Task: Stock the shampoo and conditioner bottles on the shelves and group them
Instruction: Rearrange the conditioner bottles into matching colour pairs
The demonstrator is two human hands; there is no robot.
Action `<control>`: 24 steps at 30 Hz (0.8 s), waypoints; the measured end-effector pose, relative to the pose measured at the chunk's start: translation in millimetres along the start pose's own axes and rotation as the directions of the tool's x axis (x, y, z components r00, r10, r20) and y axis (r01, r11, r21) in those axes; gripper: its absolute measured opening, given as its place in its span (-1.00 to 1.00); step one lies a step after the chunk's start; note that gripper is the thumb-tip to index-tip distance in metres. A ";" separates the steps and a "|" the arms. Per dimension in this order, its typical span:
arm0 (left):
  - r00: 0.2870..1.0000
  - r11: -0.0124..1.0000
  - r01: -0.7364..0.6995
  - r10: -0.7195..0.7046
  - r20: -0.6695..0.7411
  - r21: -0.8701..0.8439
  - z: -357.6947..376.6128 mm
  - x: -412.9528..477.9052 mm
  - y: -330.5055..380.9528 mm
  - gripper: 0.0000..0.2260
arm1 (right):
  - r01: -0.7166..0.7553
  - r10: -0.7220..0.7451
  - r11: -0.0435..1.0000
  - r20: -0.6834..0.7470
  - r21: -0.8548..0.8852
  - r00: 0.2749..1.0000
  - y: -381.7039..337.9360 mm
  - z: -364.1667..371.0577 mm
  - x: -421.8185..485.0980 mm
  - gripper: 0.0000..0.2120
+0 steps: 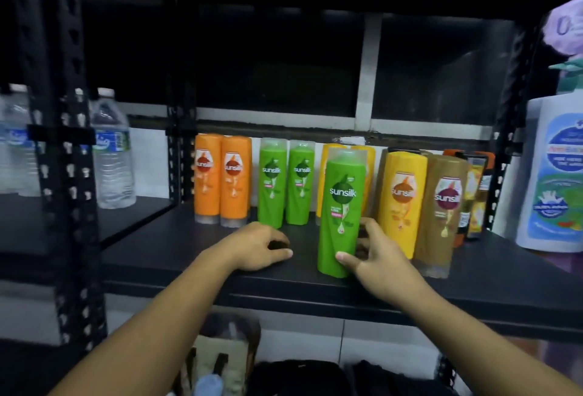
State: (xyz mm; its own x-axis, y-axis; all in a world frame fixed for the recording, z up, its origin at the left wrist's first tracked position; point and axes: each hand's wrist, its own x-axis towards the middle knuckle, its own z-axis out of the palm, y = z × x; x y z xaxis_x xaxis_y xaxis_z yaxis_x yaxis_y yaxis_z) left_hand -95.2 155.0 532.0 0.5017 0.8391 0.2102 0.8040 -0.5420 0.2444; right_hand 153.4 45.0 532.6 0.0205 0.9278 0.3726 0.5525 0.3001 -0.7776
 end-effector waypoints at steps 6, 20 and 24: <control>0.993 0.990 0.104 -0.109 -0.052 -0.096 10.3 4.1 -19.7 -0.58 | -0.041 0.033 0.993 -0.078 -0.109 0.996 1.7 53.3 74.4 -0.44; 0.989 0.982 0.125 -0.134 -0.057 -0.144 14.0 7.3 -25.7 -0.58 | -0.049 0.015 0.976 -0.162 -0.213 0.987 15.8 91.2 143.3 -0.54; 0.988 0.981 0.129 -0.139 -0.063 -0.145 14.2 7.4 -25.8 -0.57 | -0.029 -0.004 0.975 -0.146 -0.221 0.989 18.6 95.4 147.7 -0.55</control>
State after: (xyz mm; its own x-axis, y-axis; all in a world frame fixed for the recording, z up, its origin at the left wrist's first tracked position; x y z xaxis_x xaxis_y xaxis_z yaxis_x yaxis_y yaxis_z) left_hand -107.7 175.9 513.9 0.3639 0.9016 0.2337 0.8071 -0.4305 0.4041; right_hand 87.2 208.7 524.9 0.1400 0.8843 0.4454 0.7225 0.2164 -0.6567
